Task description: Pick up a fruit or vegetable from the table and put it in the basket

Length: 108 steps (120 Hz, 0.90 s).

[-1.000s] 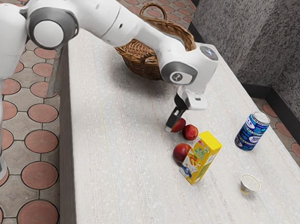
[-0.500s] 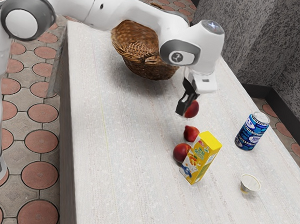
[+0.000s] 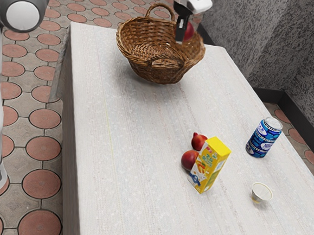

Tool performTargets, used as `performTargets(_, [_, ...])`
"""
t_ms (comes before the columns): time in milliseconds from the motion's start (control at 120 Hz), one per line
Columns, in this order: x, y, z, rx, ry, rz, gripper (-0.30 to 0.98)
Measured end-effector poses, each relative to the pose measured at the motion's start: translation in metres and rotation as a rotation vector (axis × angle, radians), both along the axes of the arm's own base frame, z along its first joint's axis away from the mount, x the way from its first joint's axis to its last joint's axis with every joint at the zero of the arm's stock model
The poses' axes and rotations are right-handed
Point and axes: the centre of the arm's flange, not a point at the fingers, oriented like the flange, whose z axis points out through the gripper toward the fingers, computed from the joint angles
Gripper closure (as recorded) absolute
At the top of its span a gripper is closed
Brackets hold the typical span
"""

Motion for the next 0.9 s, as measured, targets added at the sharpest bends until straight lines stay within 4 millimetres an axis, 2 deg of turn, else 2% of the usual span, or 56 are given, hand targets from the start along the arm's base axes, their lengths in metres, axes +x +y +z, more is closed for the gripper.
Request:
performTargets(108, [-0.026, 0.080, -0.002, 0.001, 0.009, 0.144, 0.33])
performTargets(158, [-0.033, 0.117, -0.011, -0.001, 0.025, 0.206, 0.34])
performTargets(192, [-0.034, 0.135, -0.018, -0.002, 0.035, 0.235, 0.35])
performTargets(217, [-0.031, 0.140, -0.023, -0.002, 0.041, 0.241, 0.35])
performTargets(258, [-0.014, 0.127, -0.031, -0.003, 0.051, 0.210, 0.35])
performTargets(325, [0.021, 0.067, -0.041, -0.001, 0.062, 0.097, 0.37])
performTargets(358, [0.031, 0.046, -0.042, 0.000, 0.063, 0.060, 0.38])
performTargets(392, [0.034, 0.037, -0.043, 0.000, 0.063, 0.046, 0.38])
performTargets(533, [0.028, 0.058, -0.043, -0.002, 0.060, 0.080, 0.38])
performTargets(625, [0.030, 0.059, -0.046, -0.004, 0.062, 0.080, 0.39])
performTargets(742, [0.032, 0.058, -0.052, -0.009, 0.072, 0.079, 0.17])
performTargets(900, [0.034, 0.069, -0.064, -0.015, 0.089, 0.099, 0.05])
